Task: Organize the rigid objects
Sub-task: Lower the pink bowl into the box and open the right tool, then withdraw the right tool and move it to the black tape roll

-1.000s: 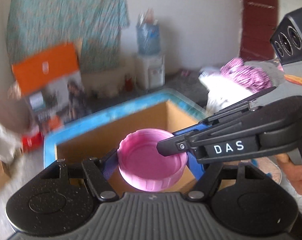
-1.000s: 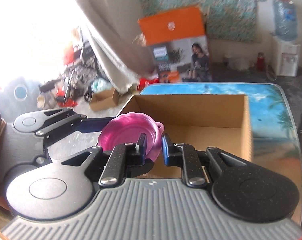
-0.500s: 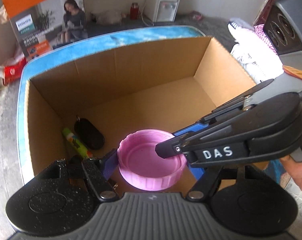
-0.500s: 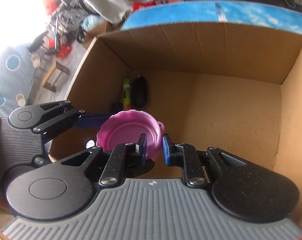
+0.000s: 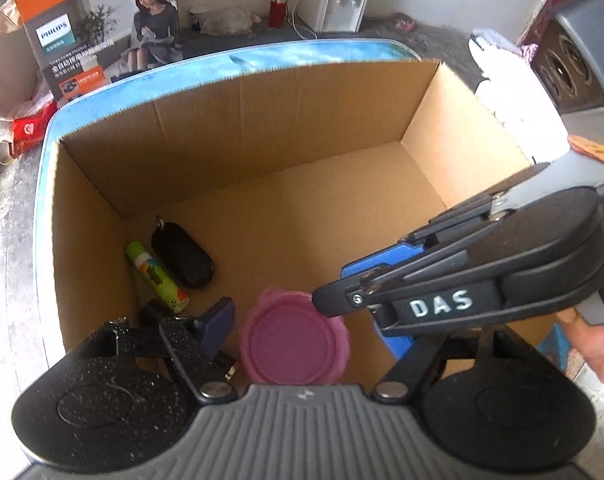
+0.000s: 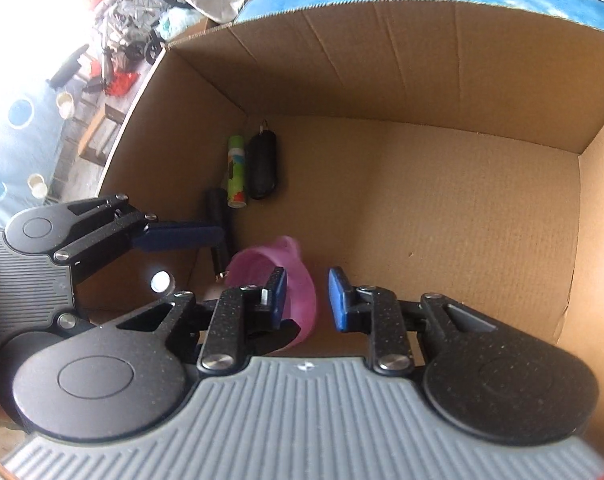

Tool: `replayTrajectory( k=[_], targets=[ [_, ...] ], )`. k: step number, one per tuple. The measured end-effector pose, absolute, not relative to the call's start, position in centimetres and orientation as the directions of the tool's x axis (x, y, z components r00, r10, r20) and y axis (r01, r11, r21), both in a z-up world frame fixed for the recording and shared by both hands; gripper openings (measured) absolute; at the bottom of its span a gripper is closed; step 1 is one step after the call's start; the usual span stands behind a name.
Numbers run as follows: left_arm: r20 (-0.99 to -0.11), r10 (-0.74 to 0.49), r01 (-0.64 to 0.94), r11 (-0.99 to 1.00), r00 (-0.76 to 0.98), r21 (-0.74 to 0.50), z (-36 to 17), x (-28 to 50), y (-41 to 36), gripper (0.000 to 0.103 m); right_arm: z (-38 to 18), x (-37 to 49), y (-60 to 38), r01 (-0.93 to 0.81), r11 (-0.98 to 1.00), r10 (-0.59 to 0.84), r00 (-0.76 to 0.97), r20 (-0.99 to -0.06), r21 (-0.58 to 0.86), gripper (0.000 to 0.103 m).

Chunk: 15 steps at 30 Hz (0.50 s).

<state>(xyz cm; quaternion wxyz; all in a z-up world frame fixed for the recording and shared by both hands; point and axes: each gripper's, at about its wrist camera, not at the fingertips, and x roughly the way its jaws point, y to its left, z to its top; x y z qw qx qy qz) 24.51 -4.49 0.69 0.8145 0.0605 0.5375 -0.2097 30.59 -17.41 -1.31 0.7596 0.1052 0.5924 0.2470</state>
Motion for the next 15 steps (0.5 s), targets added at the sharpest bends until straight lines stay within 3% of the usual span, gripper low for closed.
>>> replayTrajectory(
  k=[8,15],
  targets=[
    [-0.846,-0.318,0.41,0.902,0.427,-0.132,4.8,21.8,-3.8,0.085,2.9,26.6,-21.4,-0.228,0.792,0.609,0.349,-0.712,0.566,0.026],
    [-0.759,-0.367,0.452,0.886,0.538,-0.108,9.2,16.0,-3.4,0.091,7.2,17.6,-26.2,-0.239,0.749,0.626,0.559,-0.543,0.618,0.033]
  ],
)
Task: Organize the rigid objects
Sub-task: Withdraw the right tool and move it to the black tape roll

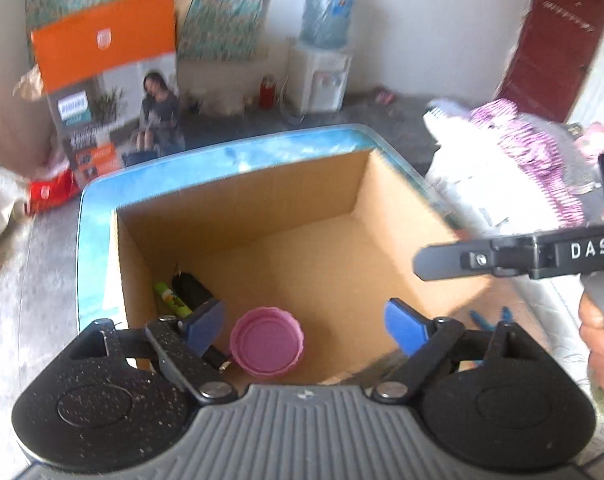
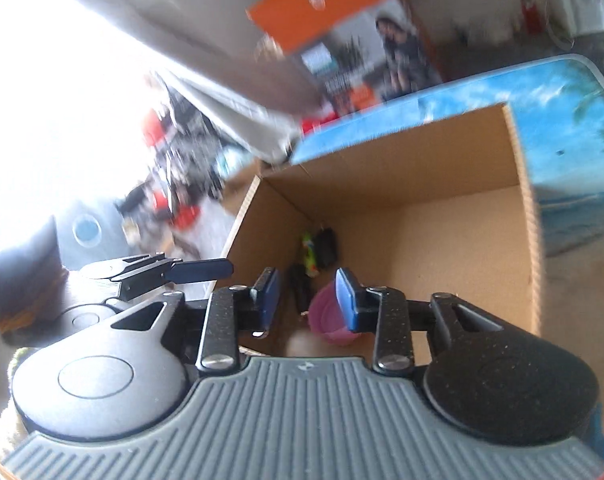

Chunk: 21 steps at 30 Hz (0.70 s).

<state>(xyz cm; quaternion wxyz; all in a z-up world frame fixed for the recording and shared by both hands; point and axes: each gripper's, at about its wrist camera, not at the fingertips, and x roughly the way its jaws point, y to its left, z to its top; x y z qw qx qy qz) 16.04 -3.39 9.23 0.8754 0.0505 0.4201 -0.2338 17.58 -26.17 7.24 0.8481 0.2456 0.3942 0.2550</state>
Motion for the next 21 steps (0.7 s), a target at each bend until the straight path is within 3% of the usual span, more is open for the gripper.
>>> replayTrajectory(
  k=[10,21],
  targets=[
    [-0.703,-0.469,0.483,0.852,0.535,-0.202,9.0,7.2,-3.3,0.093,7.6,5.7,-29.9,-0.218,0.717,0.596,0.684,-0.42,0.662,0.041],
    [-0.783,-0.378,0.449,0.882,0.493,-0.143,1.0,2.4,-5.0,0.093,1.3,0.8,-28.4,-0.153,0.753,0.568,0.643,-0.514,0.641,0.044]
  ],
)
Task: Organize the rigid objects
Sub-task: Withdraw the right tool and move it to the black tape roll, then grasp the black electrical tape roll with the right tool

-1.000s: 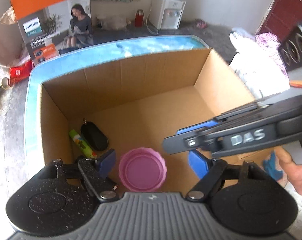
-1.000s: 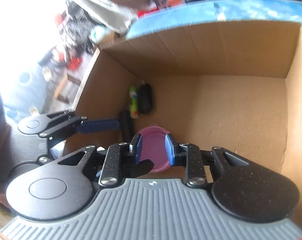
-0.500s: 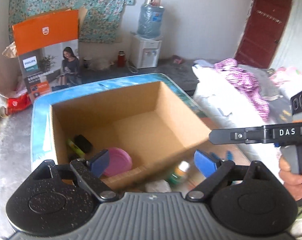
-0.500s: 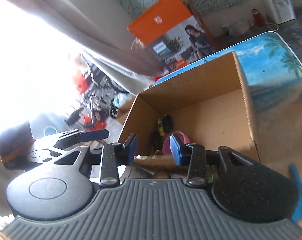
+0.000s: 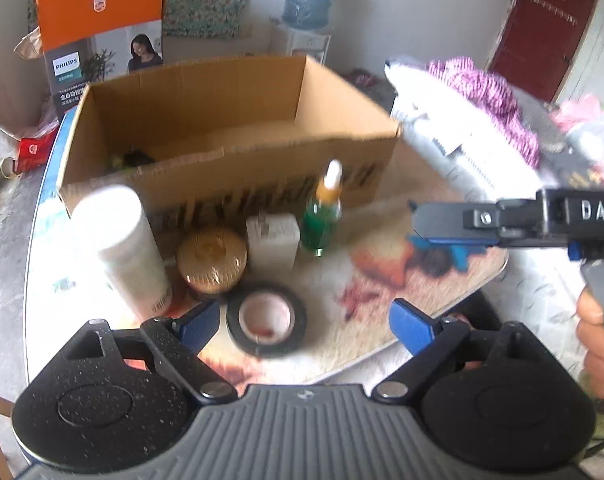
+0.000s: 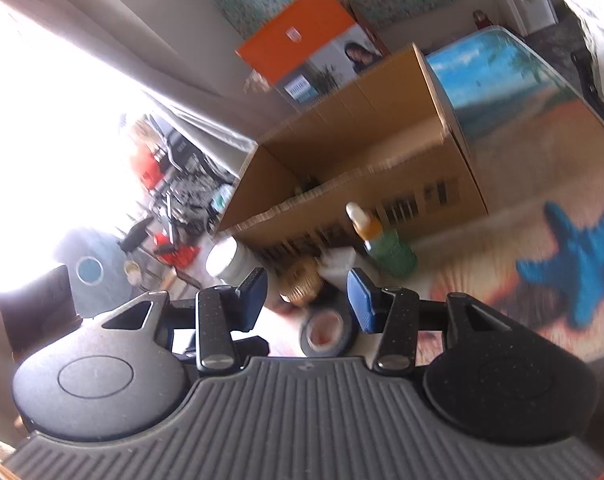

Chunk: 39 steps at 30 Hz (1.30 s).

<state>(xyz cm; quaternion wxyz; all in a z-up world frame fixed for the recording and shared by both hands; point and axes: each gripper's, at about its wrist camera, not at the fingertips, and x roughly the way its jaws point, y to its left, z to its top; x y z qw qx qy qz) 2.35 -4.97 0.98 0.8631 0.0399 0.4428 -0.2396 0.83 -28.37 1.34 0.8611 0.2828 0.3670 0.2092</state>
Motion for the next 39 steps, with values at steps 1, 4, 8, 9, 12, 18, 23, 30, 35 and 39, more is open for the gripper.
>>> replayTrajectory(
  k=[1,4,8,9,12,18,23,30,35,39],
  targets=[
    [-0.791,-0.366,0.45,0.883,0.491,-0.13,0.5,2.2,-5.2,0.093,0.8,0.9,-28.2,-0.145,0.751,0.571,0.633,-0.523,0.644,0.044],
    [-0.808,-0.329,0.46,0.884,0.488,-0.082,-0.9,1.9,-5.7,0.093,-0.5,1.5,-27.3,-0.127,0.751,0.575,0.608,-0.548,0.647,0.044],
    [-0.82,-0.311,0.484,0.874,0.48,-0.047,-2.0,1.6,-6.4,0.093,-1.9,2.4,-26.3,-0.111,0.755,0.579,0.576,-0.577,0.646,0.044],
    [-0.821,-0.311,0.491,0.87,0.478,-0.043,-2.2,1.5,-6.5,0.093,-2.2,2.8,-26.1,-0.109,0.755,0.581,0.568,-0.583,0.646,0.044],
    [-0.824,-0.307,0.509,0.86,0.476,-0.026,-2.7,1.6,-6.7,0.093,-2.9,3.4,-25.5,-0.101,0.764,0.577,0.549,-0.605,0.637,0.044],
    [-0.834,-0.303,0.534,0.846,0.461,-0.012,-3.6,2.0,-7.2,0.093,-3.7,4.6,-24.6,-0.095,0.794,0.553,0.524,-0.649,0.6,0.044],
    [-0.844,-0.292,0.53,0.848,0.45,-0.011,-4.4,2.7,-7.1,0.093,-4.3,5.5,-23.7,-0.104,0.813,0.54,0.5,-0.677,0.572,0.044],
    [-0.847,-0.269,0.514,0.858,0.458,0.006,-5.4,3.7,-6.9,0.086,-4.8,6.9,-22.0,-0.13,0.824,0.542,0.465,-0.7,0.551,0.044],
    [-0.844,-0.281,0.518,0.855,0.456,-0.004,-5.6,3.9,-6.8,0.076,-5.7,7.8,-20.8,-0.126,0.843,0.52,0.442,-0.731,0.524,0.031],
    [-0.84,-0.298,0.534,0.845,0.454,-0.011,-5.5,4.0,-6.8,0.073,-6.3,7.7,-20.7,-0.126,0.844,0.519,0.438,-0.734,0.522,0.021]
  ],
)
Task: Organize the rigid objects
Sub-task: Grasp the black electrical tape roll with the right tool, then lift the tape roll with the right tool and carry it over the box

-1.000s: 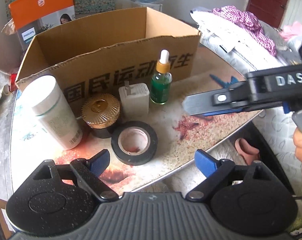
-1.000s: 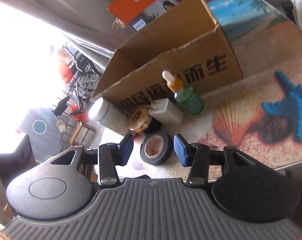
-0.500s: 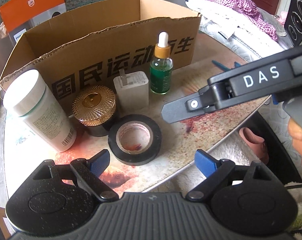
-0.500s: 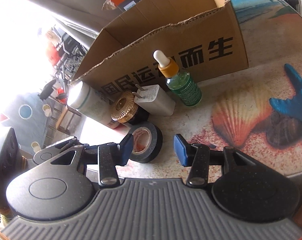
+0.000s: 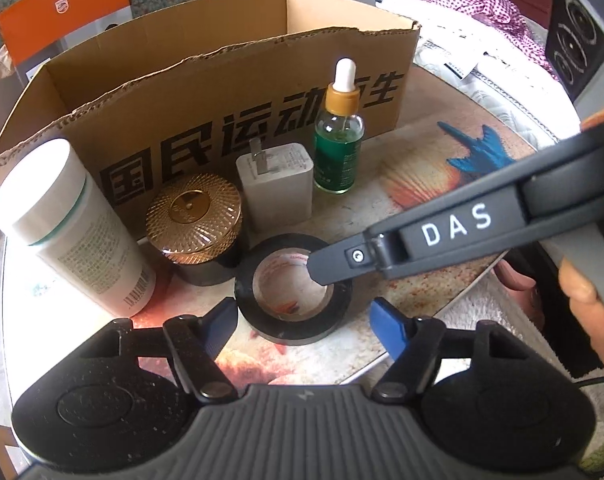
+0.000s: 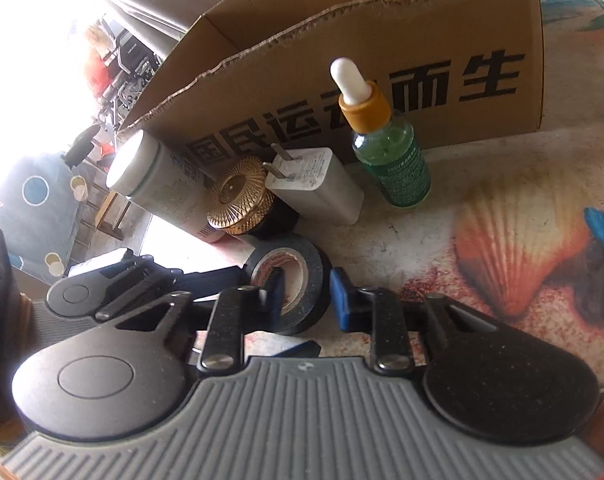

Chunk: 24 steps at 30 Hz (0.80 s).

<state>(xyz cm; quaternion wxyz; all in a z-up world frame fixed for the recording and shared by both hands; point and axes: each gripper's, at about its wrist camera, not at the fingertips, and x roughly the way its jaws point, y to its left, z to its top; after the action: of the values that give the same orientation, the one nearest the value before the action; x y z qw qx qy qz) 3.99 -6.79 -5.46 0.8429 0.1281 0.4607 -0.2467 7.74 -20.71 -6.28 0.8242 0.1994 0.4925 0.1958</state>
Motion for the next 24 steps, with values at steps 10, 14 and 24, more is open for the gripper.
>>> replayTrajectory(
  k=[10,14,24],
  targets=[
    [-0.833,-0.355,0.607,0.794,0.425,-0.029,-5.6,3.9,-9.4,0.072,-6.2,6.5,-22.8,-0.075,0.867,0.465,0.476,-0.746,0.493,0.019],
    [-0.839,-0.334,0.617,0.787,0.429,0.003,-5.9,4.1,-10.1,0.072,-6.5,6.3,-22.6,-0.065,0.873,0.452,0.482,-0.75,0.484,0.019],
    [-0.843,-0.323,0.617,0.787,0.431,0.014,-6.4,5.0,-10.6,0.072,-6.6,6.6,-22.5,-0.083,0.884,0.439,0.484,-0.757,0.46,0.019]
  ],
)
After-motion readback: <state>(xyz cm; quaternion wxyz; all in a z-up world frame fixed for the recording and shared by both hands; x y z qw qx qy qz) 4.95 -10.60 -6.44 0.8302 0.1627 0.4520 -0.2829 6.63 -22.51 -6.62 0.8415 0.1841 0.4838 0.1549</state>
